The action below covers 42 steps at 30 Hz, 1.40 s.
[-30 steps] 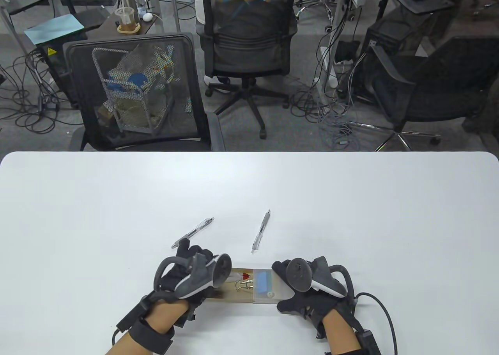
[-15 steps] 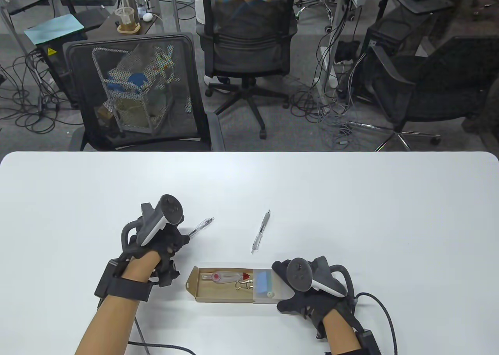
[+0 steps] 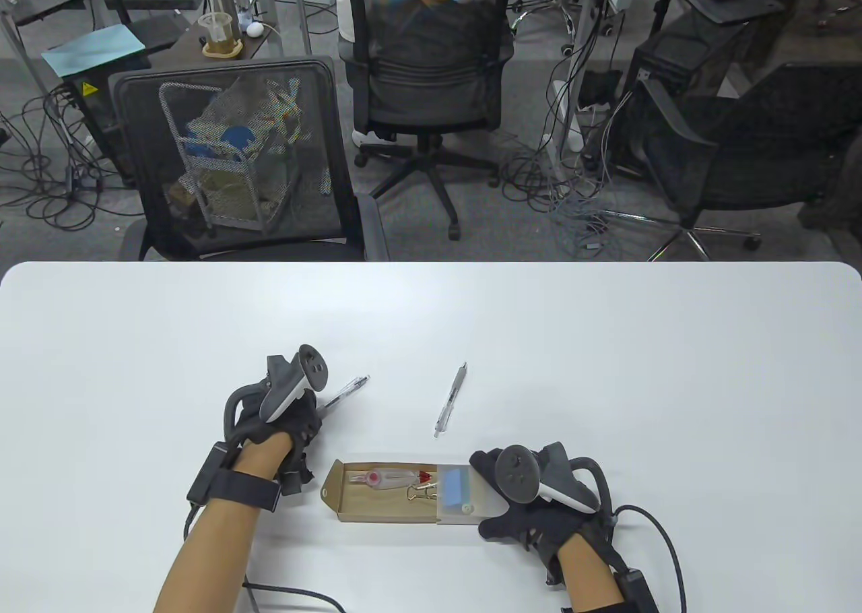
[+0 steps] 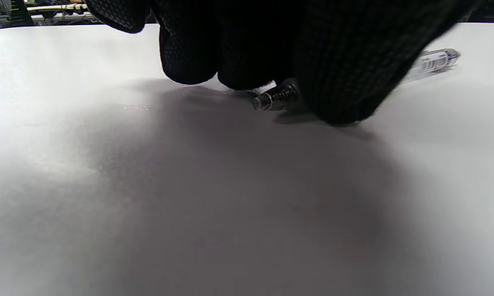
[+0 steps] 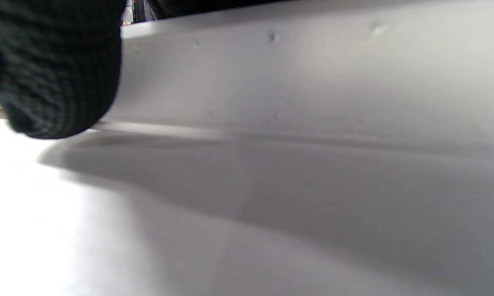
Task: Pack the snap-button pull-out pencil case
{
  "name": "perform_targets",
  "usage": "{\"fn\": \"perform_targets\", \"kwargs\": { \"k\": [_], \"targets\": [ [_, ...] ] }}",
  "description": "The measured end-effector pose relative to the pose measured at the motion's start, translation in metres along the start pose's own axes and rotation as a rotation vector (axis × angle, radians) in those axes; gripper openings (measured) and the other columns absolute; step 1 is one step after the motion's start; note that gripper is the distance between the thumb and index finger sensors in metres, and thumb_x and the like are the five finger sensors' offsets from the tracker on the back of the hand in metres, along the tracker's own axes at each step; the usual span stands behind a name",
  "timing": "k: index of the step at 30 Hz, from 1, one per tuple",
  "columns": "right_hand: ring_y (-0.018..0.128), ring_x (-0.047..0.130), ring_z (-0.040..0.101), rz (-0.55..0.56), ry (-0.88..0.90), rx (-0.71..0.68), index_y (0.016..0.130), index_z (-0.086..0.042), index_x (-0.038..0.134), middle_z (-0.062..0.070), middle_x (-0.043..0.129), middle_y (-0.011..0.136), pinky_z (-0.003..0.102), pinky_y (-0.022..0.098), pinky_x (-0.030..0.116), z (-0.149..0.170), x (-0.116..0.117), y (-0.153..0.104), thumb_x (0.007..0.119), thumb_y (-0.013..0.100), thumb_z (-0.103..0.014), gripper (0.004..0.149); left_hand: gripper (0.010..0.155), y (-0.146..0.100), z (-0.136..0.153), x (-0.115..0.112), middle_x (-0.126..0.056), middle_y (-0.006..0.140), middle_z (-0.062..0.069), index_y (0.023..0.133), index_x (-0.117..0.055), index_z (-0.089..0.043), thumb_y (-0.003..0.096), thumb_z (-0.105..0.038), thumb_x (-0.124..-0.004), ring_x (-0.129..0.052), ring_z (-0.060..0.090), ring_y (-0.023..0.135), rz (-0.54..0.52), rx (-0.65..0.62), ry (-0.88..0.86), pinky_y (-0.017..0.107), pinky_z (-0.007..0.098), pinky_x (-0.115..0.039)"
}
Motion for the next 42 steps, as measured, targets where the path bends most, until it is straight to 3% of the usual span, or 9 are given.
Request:
{"fn": "perform_targets", "kwargs": {
  "k": [7,11,18,22,26,31,36,42],
  "targets": [
    [0.105,0.061,0.024,0.000,0.000,0.000,0.107,-0.044,0.042,-0.012,0.055,0.116,0.058,0.079,0.046,0.000,0.000,0.000,0.089,0.025,-0.064,0.096,0.049,0.003,0.007,-0.002,-0.091,0.081,-0.008,0.079,-0.089,-0.031,0.0322,-0.044,-0.094,-0.088,0.022,0.085,0.024,-0.018,-0.073,0.077,0.053,-0.061],
    [0.105,0.061,0.024,0.000,0.001,0.000,0.106,-0.044,0.042,-0.012,0.055,0.116,0.058,0.079,0.045,0.000,0.000,0.000,0.089,0.025,-0.064,0.096,0.050,-0.008,0.011,0.009,-0.089,0.083,-0.009,0.081,-0.087,-0.032,0.0322,-0.043,-0.093,-0.087,0.022,0.086,-0.019,-0.081,-0.157,0.076,0.054,-0.060],
    [0.105,0.061,0.024,-0.001,0.001,0.000,0.107,-0.044,0.042,-0.012,0.055,0.116,0.058,0.079,0.045,0.000,0.000,0.000,0.089,0.025,-0.064,0.096,0.050,-0.062,0.001,0.048,-0.087,0.085,-0.010,0.082,-0.085,-0.033,0.0329,-0.041,-0.093,-0.085,0.022,0.089,-0.145,-0.286,-0.124,0.078,0.054,-0.059],
    [0.105,0.061,0.024,-0.001,0.001,0.000,0.106,-0.044,0.042,-0.012,0.055,0.116,0.058,0.079,0.045,0.000,0.000,0.000,0.089,0.025,-0.064,0.096,0.050,-0.110,-0.014,0.057,-0.087,0.086,-0.011,0.082,-0.085,-0.034,0.0330,-0.040,-0.094,-0.084,0.021,0.091,-0.250,-0.433,0.054,0.080,0.054,-0.058],
    [0.105,0.060,0.024,0.000,0.001,0.000,0.106,-0.044,0.042,-0.012,0.055,0.116,0.058,0.079,0.045,0.000,0.000,0.000,0.089,0.025,-0.064,0.096,0.050,-0.148,-0.029,0.050,-0.087,0.086,-0.012,0.082,-0.085,-0.035,0.0327,-0.041,-0.094,-0.084,0.020,0.091,-0.327,-0.534,0.245,0.081,0.054,-0.058],
    [0.105,0.060,0.024,0.000,0.001,0.000,0.107,-0.044,0.042,-0.012,0.055,0.116,0.058,0.079,0.045,0.000,0.000,0.000,0.089,0.025,-0.064,0.096,0.050,-0.174,-0.044,0.027,-0.087,0.086,-0.012,0.082,-0.086,-0.035,0.0324,-0.041,-0.094,-0.085,0.019,0.091,-0.352,-0.592,0.482,0.081,0.054,-0.057],
    [0.105,0.060,0.024,0.001,0.000,-0.001,0.107,-0.044,0.042,-0.012,0.055,0.116,0.058,0.079,0.045,0.000,0.000,0.000,0.089,0.025,-0.064,0.096,0.050,-0.179,-0.060,0.002,-0.088,0.085,-0.013,0.081,-0.086,-0.036,0.0320,-0.042,-0.093,-0.086,0.018,0.090,-0.335,-0.589,0.670,0.081,0.054,-0.058],
    [0.105,0.060,0.024,0.001,0.000,-0.001,0.107,-0.044,0.042,-0.012,0.055,0.116,0.058,0.079,0.045,0.000,0.000,0.000,0.089,0.025,-0.064,0.096,0.049,-0.173,-0.076,-0.013,-0.090,0.084,-0.013,0.081,-0.087,-0.036,0.0317,-0.042,-0.093,-0.088,0.018,0.089,-0.267,-0.615,0.684,0.080,0.053,-0.060]
  ]
}}
Point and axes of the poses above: the tracker on the back of each hand, its own z axis roughly to the little-finger side, its own y axis roughly from the wrist to the fingertips, x = y × z, the point moved 1 cm from there along y, roughly from the wrist to the fingertips
